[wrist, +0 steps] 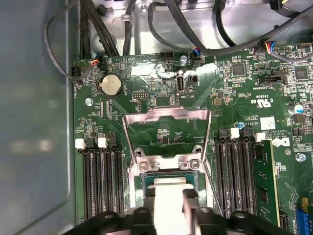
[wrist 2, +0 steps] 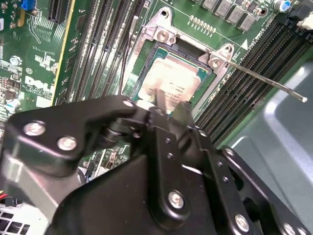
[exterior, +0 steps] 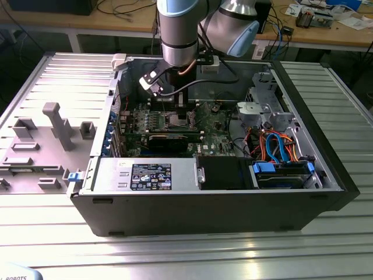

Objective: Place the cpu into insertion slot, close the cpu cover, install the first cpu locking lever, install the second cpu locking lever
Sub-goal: 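Place the cpu into insertion slot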

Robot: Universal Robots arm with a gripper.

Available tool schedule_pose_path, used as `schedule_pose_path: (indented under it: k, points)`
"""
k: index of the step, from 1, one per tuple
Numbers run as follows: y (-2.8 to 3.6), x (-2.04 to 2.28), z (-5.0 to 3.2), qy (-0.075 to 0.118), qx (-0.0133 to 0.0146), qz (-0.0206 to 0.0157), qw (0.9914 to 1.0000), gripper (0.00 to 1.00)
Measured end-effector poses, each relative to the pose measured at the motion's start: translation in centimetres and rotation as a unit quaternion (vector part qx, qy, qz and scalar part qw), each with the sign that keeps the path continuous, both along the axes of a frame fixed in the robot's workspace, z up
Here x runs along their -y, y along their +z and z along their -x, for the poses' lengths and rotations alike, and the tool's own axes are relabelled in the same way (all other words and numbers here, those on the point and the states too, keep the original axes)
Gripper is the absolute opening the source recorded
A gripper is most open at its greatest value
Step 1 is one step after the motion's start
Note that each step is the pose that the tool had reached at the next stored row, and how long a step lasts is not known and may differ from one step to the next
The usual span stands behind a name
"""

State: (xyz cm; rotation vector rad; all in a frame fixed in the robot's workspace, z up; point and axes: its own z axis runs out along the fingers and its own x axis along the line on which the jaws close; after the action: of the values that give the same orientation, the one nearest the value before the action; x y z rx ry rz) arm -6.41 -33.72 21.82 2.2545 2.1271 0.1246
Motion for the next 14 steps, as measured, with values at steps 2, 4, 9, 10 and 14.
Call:
schedule_pose_path:
  k: [2,4,9,10,14]
  points:
    - [0.01,0.00,0.00,0.000,-0.0001,0.0001,1.00000,0.20]
    - [0.01,0.00,0.00,0.000,-0.0001,0.0001,1.00000,0.14]
    - [0.01,0.00,-0.01,0.000,-0.0091,-0.0022,0.99996,0.11]
    - [0.01,0.00,-0.01,0.002,-0.0117,-0.0047,0.99992,0.11]
    - [0.01,0.01,-0.01,0.020,-0.0148,-0.0091,0.99964,0.11]
